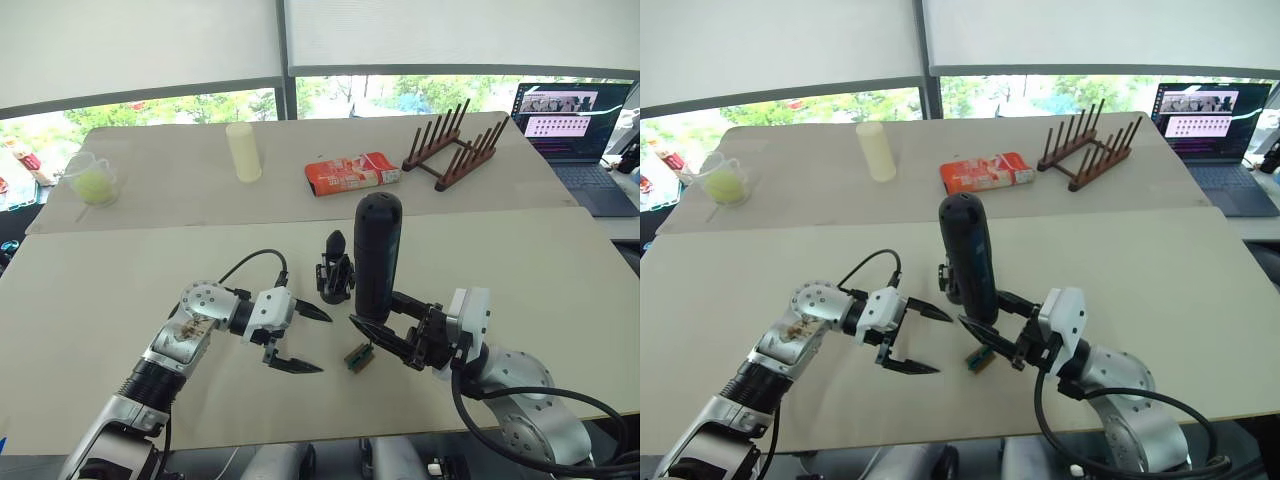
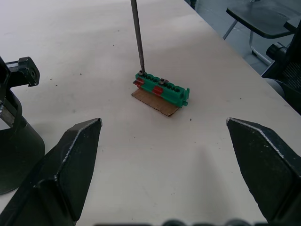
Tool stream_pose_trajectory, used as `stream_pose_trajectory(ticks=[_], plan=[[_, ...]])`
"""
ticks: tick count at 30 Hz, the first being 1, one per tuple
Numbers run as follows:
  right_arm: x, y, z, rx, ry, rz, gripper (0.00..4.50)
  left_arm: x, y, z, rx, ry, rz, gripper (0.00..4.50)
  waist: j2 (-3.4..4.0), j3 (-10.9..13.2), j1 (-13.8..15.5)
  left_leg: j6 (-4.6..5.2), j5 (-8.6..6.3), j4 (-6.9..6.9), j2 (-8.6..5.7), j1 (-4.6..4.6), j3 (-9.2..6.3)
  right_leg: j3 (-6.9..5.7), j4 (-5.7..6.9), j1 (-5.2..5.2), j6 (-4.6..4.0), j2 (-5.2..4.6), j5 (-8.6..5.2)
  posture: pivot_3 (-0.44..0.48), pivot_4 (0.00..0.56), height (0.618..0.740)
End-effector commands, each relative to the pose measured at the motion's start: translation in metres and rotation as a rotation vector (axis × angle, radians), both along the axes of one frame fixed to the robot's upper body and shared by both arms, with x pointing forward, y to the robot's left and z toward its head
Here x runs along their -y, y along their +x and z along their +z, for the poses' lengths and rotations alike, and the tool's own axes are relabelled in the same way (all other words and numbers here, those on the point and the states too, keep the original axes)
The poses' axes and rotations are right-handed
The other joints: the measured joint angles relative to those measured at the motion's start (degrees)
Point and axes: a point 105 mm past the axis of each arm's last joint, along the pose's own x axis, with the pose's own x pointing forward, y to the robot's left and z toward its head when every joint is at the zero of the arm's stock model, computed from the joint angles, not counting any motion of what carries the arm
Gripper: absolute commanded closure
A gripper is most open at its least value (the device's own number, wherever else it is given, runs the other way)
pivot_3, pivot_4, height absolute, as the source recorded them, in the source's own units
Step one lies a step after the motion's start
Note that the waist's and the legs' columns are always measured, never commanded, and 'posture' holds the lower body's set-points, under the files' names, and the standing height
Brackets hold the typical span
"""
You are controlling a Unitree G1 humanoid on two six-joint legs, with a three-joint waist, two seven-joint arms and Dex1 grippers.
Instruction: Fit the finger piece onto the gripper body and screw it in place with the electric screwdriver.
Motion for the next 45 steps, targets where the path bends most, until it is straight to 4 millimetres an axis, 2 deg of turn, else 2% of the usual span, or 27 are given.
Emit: stream_pose_trajectory(ticks=[1, 45], plan=[[-0.0004, -0.0055, 0.0188, 0.092, 0.028, 0.019, 2.59, 0.0033, -0.0008, 0.0095, 0.034, -0.020, -0.020, 0.00, 0.00, 0.00, 0.00, 0.00, 0.00, 0.00, 0.00, 0.00, 0.00, 0.00, 0.00, 0.00, 0.00, 0.00, 0.00, 0.000, 0.150, 0.740], [-0.0037, -0.0035, 0.0186, 0.090, 0.026, 0.031, 2.59, 0.0021, 0.0013, 0.0093, 0.041, -0.020, -0.014, 0.00, 0.00, 0.00, 0.00, 0.00, 0.00, 0.00, 0.00, 0.00, 0.00, 0.00, 0.00, 0.00, 0.00, 0.00, 0.00, 0.000, 0.150, 0.740]])
